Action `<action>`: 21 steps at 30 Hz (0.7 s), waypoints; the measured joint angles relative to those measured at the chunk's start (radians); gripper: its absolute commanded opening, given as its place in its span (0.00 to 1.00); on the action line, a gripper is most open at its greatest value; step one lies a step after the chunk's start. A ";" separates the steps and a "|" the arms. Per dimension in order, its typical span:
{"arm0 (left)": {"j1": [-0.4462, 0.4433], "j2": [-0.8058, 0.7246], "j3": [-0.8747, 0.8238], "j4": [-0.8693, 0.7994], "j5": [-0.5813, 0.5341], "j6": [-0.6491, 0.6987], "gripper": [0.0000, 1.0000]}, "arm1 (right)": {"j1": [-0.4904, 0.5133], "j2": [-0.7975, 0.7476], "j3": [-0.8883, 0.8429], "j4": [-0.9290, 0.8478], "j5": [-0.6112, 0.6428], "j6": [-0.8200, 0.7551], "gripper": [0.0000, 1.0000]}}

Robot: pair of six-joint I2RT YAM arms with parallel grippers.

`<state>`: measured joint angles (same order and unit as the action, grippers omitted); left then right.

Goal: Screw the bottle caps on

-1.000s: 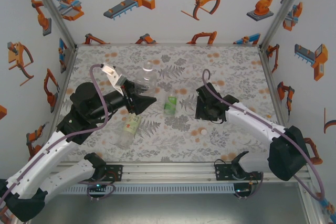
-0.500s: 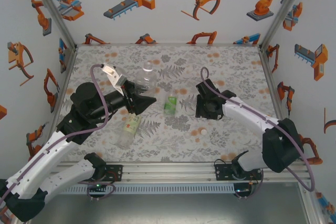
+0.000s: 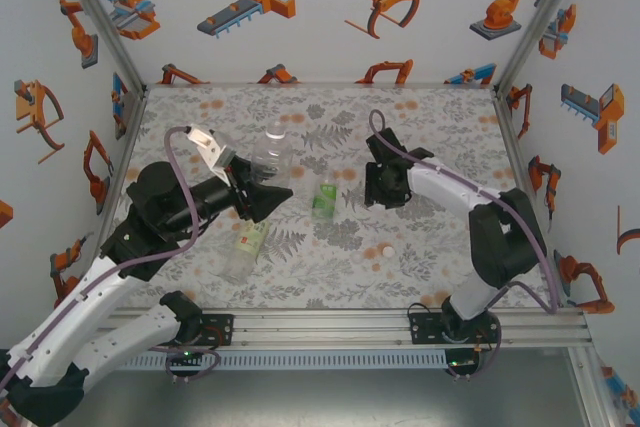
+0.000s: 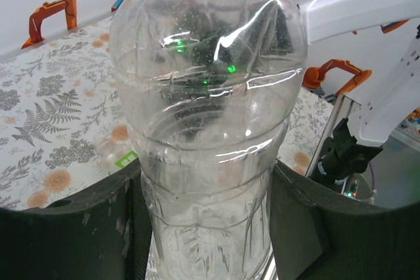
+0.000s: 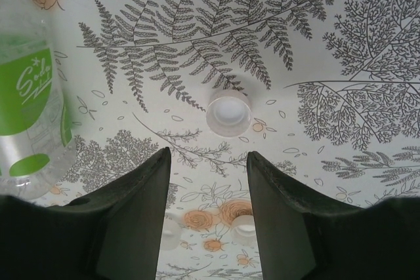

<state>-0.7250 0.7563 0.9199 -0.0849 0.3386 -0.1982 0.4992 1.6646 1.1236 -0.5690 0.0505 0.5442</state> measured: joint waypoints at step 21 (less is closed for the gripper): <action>0.000 0.019 0.000 -0.006 -0.006 0.000 0.00 | -0.026 0.093 0.037 0.010 -0.037 -0.023 0.47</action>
<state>-0.7250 0.7757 0.9199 -0.0914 0.3325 -0.1982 0.4732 1.7580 1.1606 -0.5594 0.0139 0.5217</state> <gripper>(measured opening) 0.568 0.471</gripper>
